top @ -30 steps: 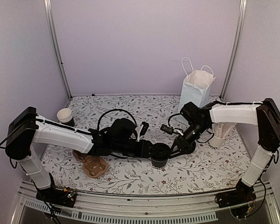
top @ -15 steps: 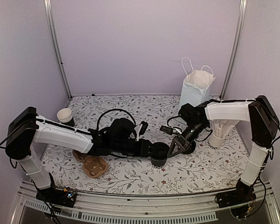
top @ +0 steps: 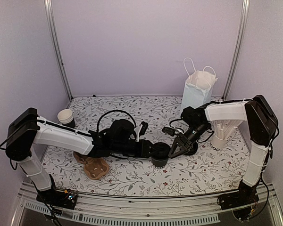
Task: Pack the takeout coffee
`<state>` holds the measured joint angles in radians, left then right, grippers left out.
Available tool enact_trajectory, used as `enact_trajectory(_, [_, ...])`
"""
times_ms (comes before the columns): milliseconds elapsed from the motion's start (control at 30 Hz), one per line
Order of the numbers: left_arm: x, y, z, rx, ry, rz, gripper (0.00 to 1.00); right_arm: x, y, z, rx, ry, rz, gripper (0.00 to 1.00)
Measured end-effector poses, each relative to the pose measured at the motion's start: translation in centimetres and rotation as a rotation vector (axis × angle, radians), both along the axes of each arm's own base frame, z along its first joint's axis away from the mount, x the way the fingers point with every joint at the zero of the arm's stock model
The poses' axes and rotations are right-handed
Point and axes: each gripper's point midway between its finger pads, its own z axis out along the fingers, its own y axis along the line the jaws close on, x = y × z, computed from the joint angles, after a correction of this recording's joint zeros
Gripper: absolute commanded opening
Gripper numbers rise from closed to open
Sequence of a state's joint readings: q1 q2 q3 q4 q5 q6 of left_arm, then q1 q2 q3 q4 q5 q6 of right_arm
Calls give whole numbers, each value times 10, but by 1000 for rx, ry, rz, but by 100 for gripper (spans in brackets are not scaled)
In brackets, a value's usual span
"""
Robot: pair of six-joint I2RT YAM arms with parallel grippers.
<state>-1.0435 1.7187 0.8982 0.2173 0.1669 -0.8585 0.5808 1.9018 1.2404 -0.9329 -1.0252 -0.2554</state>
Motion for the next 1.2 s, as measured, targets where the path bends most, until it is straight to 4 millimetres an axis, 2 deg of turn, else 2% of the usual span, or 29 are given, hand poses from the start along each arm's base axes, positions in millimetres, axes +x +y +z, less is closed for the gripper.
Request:
enact_trajectory(233, [6, 2, 4, -5, -16, 21, 41, 13, 0, 2, 8, -141, 17, 40])
enact_trajectory(400, [9, 3, 4, -6, -18, 30, 41, 21, -1, 4, -4, -224, 15, 36])
enact_trajectory(800, [13, 5, 4, -8, -21, 49, 41, 33, 0, 8, -19, -267, 6, 30])
enact_trajectory(1000, [16, 6, 3, -11, -26, 57, 41, 36, 1, 3, -36, -232, -12, 25])
enact_trajectory(1200, [19, 8, 1, -7, -24, 63, 40, 38, 3, 0, -52, -154, -30, 24])
